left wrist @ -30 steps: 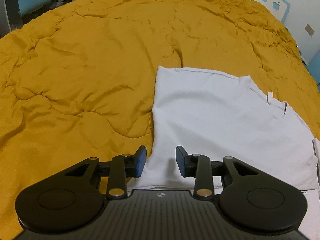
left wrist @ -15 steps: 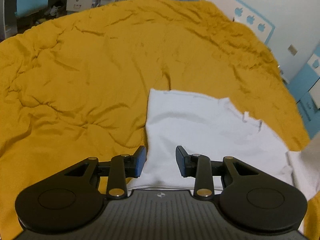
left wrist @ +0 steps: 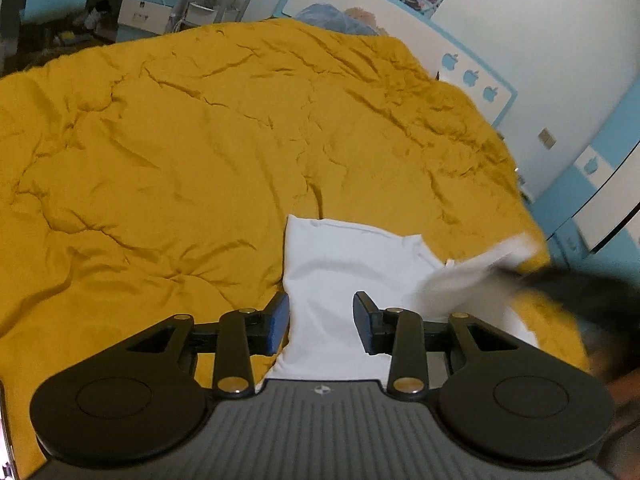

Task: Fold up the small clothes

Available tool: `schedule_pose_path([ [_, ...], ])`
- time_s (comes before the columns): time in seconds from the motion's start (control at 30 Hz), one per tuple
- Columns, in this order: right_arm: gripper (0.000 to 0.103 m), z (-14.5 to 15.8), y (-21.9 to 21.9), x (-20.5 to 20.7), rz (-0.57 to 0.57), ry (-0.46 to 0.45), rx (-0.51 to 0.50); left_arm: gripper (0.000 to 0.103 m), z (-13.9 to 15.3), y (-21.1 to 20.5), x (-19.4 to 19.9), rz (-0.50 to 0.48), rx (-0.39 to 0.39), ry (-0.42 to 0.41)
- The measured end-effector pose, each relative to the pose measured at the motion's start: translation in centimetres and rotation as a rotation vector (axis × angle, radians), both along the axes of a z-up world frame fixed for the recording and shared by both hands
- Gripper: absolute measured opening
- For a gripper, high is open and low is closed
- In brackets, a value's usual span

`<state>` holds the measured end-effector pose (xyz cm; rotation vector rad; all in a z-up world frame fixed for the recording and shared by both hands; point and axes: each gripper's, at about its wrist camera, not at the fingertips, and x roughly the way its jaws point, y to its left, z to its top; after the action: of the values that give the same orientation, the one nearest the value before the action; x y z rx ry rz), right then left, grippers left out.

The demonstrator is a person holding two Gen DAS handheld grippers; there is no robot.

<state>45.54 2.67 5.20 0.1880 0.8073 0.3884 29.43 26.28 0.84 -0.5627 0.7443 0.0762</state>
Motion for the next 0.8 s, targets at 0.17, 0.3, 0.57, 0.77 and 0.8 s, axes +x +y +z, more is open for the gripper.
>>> schedule_pose_path([
  [0.17, 0.011, -8.6, 5.0, -1.4, 0.116, 0.145, -0.019, 0.049, -1.2, 1.5, -0.3, -0.012, -0.079, -0.007],
  [0.3, 0.034, -11.1, 5.5, -1.2, 0.226, 0.222, 0.065, 0.053, -2.7, 1.9, 0.4, -0.025, -0.149, -0.011],
  [0.57, 0.047, -10.1, 1.9, -1.6, 0.259, 0.203, 0.152, 0.055, -5.3, 0.4, 3.1, -0.035, -0.194, 0.032],
  [0.77, 0.047, -9.5, -8.8, -1.4, 0.081, 0.109, 0.053, 0.055, -7.3, -2.3, 5.9, -0.066, -0.136, 0.075],
  [0.8, 0.047, -9.5, -11.0, -1.5, 0.044, 0.092, 0.032, 0.055, -7.5, -2.7, 6.4, -0.069, -0.112, 0.075],
])
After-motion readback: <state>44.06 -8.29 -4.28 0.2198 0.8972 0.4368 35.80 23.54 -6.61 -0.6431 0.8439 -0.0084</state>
